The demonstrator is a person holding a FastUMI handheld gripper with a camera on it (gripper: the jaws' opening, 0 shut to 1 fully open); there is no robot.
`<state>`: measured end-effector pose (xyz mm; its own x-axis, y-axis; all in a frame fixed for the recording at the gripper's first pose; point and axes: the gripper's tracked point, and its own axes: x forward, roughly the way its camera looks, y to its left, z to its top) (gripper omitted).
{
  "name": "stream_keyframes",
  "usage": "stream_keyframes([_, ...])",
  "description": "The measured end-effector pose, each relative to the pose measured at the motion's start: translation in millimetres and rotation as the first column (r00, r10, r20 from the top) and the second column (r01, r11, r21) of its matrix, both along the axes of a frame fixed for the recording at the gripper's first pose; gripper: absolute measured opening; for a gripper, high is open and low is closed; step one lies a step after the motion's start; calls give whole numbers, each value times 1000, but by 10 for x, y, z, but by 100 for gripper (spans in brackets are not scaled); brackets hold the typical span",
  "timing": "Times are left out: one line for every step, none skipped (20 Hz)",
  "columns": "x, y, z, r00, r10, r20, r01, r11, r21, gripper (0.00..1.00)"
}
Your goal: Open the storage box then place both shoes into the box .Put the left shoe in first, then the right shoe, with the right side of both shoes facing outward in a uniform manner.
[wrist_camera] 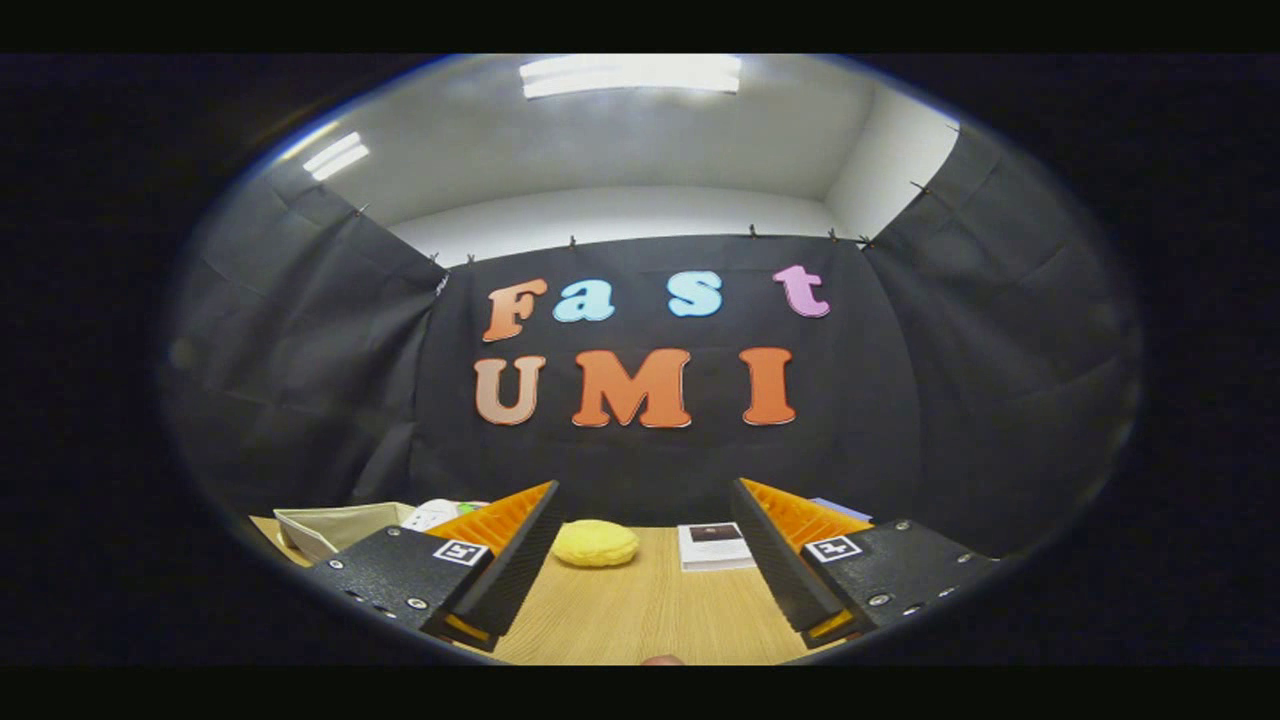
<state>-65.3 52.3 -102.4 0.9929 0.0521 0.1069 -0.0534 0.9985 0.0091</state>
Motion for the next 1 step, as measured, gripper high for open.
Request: stream_keyframes([23,-27,1,1000,-7,2,7,1000,6,99])
